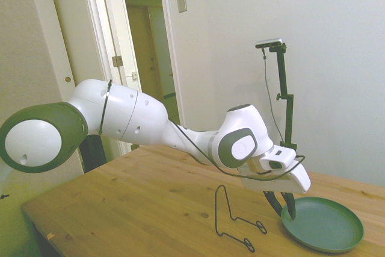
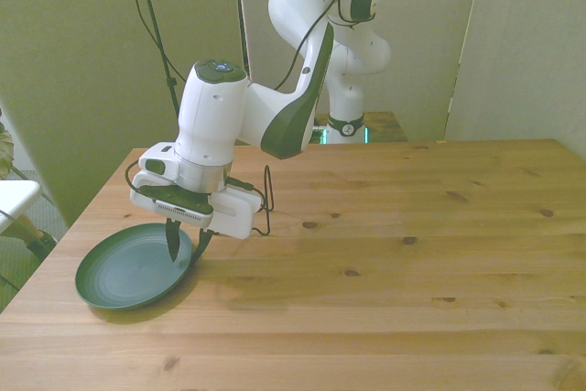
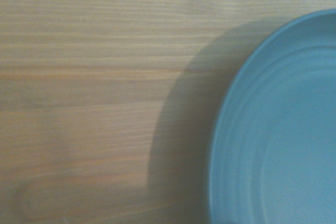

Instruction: Load the plate

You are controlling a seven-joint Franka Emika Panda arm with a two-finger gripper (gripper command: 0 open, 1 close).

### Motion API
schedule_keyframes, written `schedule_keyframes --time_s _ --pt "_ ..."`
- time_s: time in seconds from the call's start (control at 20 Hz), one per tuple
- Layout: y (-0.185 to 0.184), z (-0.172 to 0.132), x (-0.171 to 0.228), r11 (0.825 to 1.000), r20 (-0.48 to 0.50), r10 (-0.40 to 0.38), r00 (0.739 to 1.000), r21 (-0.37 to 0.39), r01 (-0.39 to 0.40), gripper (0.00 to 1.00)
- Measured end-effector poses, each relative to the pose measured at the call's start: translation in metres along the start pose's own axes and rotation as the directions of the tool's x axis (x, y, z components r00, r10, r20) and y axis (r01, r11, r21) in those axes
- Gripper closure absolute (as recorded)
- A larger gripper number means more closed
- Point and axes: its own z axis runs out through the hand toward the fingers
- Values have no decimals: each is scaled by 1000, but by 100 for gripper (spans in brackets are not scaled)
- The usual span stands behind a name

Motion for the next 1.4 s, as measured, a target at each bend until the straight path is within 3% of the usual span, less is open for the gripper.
schedule_keyframes --time_s 0.75,1.05,1.25,1.4 --pt "4 -8 1 1000 -26 -5 1000 -1 5 100" --pt "23 -47 -1 998 -15 22 1000 53 -21 100" --pt "52 -92 -1 990 6 30 1000 134 -31 100" --pt "75 -127 -7 976 56 -6 998 217 -6 100"
